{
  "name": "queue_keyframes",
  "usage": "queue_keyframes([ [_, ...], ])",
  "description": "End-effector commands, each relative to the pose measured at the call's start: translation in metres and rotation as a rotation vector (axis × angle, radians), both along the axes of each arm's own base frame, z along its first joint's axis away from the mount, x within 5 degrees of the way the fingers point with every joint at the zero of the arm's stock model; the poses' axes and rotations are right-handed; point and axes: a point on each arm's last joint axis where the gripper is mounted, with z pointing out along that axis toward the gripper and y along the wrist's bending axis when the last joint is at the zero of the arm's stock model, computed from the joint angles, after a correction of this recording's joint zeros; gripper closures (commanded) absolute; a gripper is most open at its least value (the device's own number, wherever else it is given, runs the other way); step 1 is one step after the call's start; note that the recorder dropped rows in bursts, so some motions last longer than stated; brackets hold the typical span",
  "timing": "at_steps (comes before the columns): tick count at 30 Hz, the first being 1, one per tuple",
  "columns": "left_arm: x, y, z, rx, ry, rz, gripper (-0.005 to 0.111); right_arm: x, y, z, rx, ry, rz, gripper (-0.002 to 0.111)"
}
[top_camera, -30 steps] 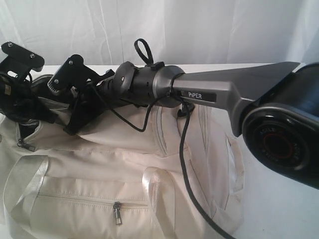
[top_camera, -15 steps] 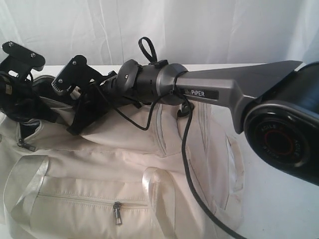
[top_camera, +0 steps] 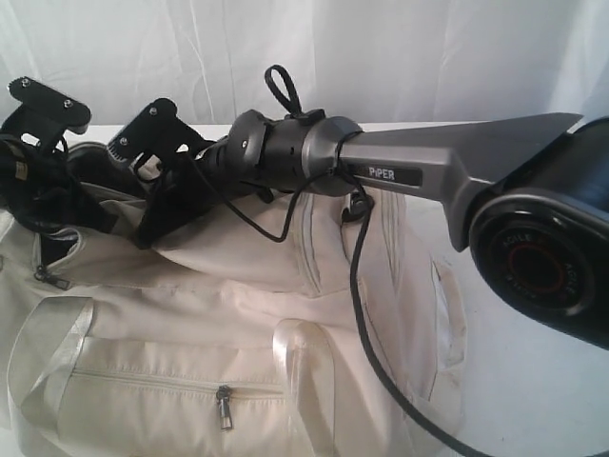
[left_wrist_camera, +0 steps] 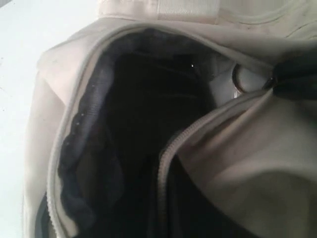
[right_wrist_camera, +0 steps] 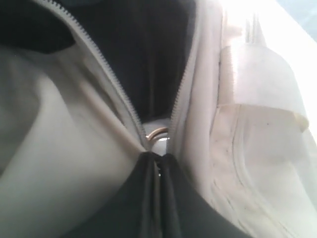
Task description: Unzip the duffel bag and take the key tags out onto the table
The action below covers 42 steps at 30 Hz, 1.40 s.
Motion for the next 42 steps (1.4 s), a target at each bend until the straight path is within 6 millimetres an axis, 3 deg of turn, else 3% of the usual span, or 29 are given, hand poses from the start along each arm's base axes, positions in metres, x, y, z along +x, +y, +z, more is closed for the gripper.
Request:
queue_keyframes([
  [1, -0.004, 0.009, 0.001, 0.042, 0.040, 0.038, 0.107, 0.016, -0.018, 0.015, 0.006, -0.034, -0.044, 0.108],
  [8, -0.004, 0.009, 0.001, 0.044, 0.043, 0.040, 0.107, 0.015, -0.022, 0.031, 0.016, -0.035, -0.034, 0.108],
  [17, -0.004, 0.009, 0.000, 0.047, 0.048, 0.043, 0.107, 0.022, -0.043, 0.053, 0.004, -0.016, -0.028, 0.108],
  [23, -0.005, 0.010, 0.000, 0.050, 0.053, 0.046, 0.107, 0.027, -0.057, 0.048, -0.050, 0.061, -0.006, 0.108],
  [32, -0.005, 0.010, 0.000, 0.049, 0.052, 0.045, 0.107, 0.028, -0.056, 0.048, -0.017, 0.090, -0.031, 0.108],
  [36, -0.005, 0.010, 0.000, 0.043, 0.053, 0.050, 0.107, 0.021, -0.054, 0.048, 0.019, 0.197, -0.012, 0.108],
  [42, -0.003, 0.006, 0.002, -0.023, 0.028, 0.057, 0.107, 0.004, -0.056, 0.039, -0.063, 0.341, 0.104, 0.108],
])
